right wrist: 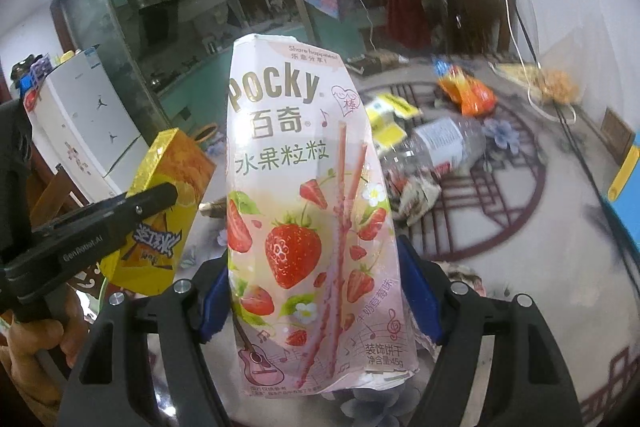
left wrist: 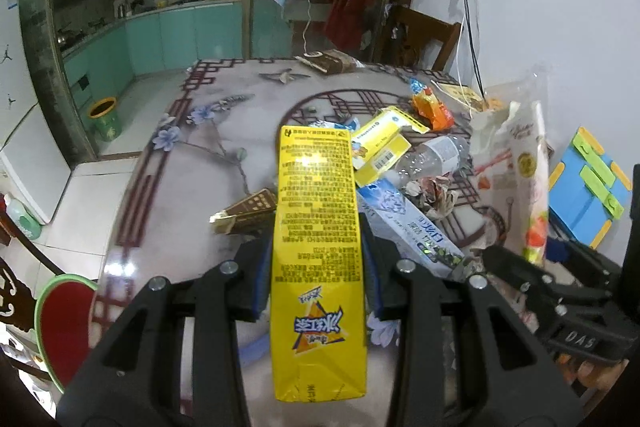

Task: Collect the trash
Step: 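Carry the yellow box and Pocky bag to the red bucket and release both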

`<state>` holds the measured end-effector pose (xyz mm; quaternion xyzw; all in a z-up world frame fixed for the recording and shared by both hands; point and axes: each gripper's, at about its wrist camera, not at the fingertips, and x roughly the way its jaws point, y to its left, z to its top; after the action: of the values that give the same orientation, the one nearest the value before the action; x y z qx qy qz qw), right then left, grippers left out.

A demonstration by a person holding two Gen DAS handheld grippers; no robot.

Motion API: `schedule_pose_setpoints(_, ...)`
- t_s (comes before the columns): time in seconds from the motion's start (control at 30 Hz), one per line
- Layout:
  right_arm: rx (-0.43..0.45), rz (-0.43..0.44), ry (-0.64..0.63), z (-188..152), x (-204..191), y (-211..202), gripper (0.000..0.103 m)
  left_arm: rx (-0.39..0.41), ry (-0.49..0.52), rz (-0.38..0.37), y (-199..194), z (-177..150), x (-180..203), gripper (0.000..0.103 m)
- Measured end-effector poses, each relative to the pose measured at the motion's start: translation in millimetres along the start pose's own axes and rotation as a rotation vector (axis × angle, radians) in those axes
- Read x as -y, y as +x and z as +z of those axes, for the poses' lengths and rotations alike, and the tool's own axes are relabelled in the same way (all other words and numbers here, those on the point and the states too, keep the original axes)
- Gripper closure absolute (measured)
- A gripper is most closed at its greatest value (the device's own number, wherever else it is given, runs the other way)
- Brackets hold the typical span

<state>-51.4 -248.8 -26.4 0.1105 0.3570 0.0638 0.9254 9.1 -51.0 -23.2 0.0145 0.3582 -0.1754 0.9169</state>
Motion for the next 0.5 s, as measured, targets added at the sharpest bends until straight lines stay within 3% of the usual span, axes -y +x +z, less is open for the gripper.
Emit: schedule_pose_setpoints(0.5,0.038,0.045,-0.088,7,-66,-12,0.032,0.061,-0.063,0.045,-48,-10,-52,0.067)
